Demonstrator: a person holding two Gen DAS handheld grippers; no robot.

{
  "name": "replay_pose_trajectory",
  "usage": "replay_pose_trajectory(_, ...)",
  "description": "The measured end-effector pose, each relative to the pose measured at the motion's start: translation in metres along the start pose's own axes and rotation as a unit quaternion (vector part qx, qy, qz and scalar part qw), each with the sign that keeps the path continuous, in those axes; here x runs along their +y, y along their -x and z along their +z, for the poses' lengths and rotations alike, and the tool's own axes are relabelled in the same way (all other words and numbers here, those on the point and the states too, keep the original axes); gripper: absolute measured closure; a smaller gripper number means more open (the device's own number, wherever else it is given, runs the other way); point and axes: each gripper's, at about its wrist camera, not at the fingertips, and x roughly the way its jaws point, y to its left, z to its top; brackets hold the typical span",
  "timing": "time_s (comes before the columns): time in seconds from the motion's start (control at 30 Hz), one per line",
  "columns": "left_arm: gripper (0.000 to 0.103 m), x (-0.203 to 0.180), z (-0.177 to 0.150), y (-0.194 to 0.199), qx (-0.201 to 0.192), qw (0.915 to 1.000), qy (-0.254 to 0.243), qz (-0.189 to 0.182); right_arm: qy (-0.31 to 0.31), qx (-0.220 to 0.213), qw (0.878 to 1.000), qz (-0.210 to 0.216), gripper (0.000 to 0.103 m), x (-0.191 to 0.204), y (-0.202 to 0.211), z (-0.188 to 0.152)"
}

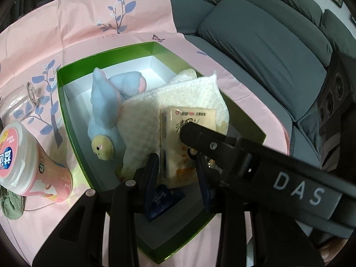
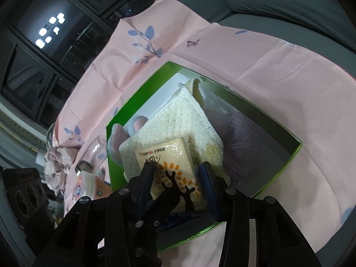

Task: Organize soft objects
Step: 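Open the right gripper to release the tissue pack into the box, then move the right gripper to the red-and-white knit pouch on the table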

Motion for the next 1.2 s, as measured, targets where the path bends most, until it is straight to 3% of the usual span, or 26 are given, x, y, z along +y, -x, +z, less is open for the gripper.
replay_pose_trajectory(0.37, 0.071, 0.005, -0.005, 0.029, -0.034, 0.9994, -0.004, 0.012, 0.016, -0.028, 0.999, -0.008, 0.057, 0.006, 0.01, 0.002)
replay_pose_trajectory(0.43, 0.069, 0.009, -0.006, 0.039, -0.043, 0.999, -0.002, 0.011, 0.021, -0.037, 0.999, -0.008, 0.05, 0.01, 0.015, 0.002)
replay_pose_trajectory(0.5, 0.057, 0.016, -0.008, 0.05, -0.056, 0.9984, 0.002, 0.006, 0.024, -0.049, 0.998, -0.003, 0.039, 0.013, 0.022, 0.001)
replay_pose_trajectory(0.73, 0.034, 0.039, -0.02, 0.095, -0.101, 0.9945, 0.026, 0.007, 0.044, -0.1, 0.994, 0.017, 0.014, 0.034, 0.049, -0.003)
replay_pose_trajectory(0.87, 0.019, 0.053, -0.029, 0.127, -0.131, 0.9908, 0.034, 0.007, 0.065, -0.115, 0.991, 0.025, 0.012, 0.05, 0.057, -0.008)
replay_pose_trajectory(1.2, 0.017, 0.102, -0.058, 0.175, -0.171, 0.9809, 0.071, 0.06, 0.125, -0.117, 0.985, 0.037, 0.008, 0.092, 0.061, -0.022)
